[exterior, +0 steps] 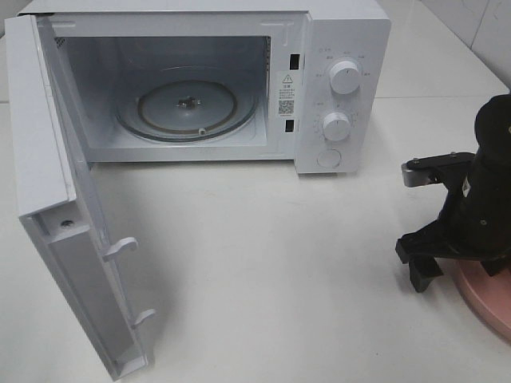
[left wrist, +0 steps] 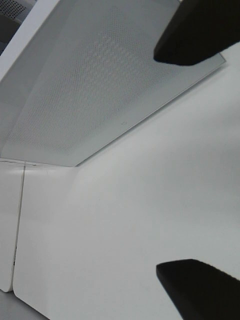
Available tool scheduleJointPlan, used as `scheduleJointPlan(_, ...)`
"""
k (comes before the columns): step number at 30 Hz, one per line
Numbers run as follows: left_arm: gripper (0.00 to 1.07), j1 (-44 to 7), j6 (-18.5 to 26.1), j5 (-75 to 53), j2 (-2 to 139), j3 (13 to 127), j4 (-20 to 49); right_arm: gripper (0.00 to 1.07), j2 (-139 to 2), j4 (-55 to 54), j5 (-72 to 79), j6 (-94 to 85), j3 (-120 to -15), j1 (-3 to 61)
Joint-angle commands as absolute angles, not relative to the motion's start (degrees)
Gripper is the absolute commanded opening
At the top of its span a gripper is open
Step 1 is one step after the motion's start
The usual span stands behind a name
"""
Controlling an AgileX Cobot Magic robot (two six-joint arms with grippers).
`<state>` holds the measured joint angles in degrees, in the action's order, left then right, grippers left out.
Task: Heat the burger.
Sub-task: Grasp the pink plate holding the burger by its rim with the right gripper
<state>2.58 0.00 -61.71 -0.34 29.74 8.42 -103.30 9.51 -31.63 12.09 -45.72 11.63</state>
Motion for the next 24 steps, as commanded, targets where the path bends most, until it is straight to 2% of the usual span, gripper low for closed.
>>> scheduleJointPlan(1, 0.98, 2.41, 0.34, -61.25, -1.2, 29.62, 8.37, 0.87, -104.11, 9.91, -30.14, 12.49, -45.49, 11.46)
scheduleJointPlan(11, 0.98, 2.41, 0.34, -61.25, -1.2, 29.62, 8.37, 0.74, -106.46, 9.91, -30.42, 13.01, -45.49, 11.46)
scheduleJointPlan(12, 0.98, 2.41, 0.34, -61.25, -1.2, 29.62, 8.37, 0.69, -106.46, 9.91, -31.05, 13.01, -45.49, 11.46)
scheduleJointPlan(14, 0.98, 2.41, 0.34, -61.25, -1.2, 29.62, 8.37, 0.67, -106.46, 9.91, -31.17, 13.01, -45.49, 11.46)
scheduleJointPlan(15, 0.98, 2.41, 0.34, -61.25, -1.2, 29.62, 8.37, 0.6, -106.46, 9.97, -31.46, 13.01, -45.49, 11.46)
scheduleJointPlan(18, 0.98, 2.41, 0.34, -61.25, -1.2, 29.62, 8.37, 0.56, -106.46, 9.97, -31.46, 13.58, -45.49, 11.46)
scheduleJointPlan(20, 0.98, 2.41, 0.34, -61.25, -1.2, 29.62, 8.37, 0.36, -106.46, 9.97, -31.34, 14.38, -45.49, 11.46)
scheduleJointPlan(21, 0.98, 2.41, 0.34, -61.25, -1.2, 29.62, 8.37, 0.36, -106.46, 9.97, -31.34, 14.38, -45.49, 11.46)
scheduleJointPlan(22, 0.98, 2.41, 0.34, -61.25, -1.2, 29.62, 8.37, 0.29, -106.46, 10.03, -31.34, 14.44, -45.49, 11.46)
scheduleJointPlan(23, 0.98, 2.41, 0.34, -61.25, -1.2, 29.62, 8.37, 0.17, -106.46, 10.14, -31.34, 14.44, -45.49, 11.46)
scheduleJointPlan(24, 0.98, 2.41, 0.34, -61.25, -1.2, 29.62, 8.37, 0.17, -106.46, 10.14, -31.34, 14.44, -45.49, 11.46)
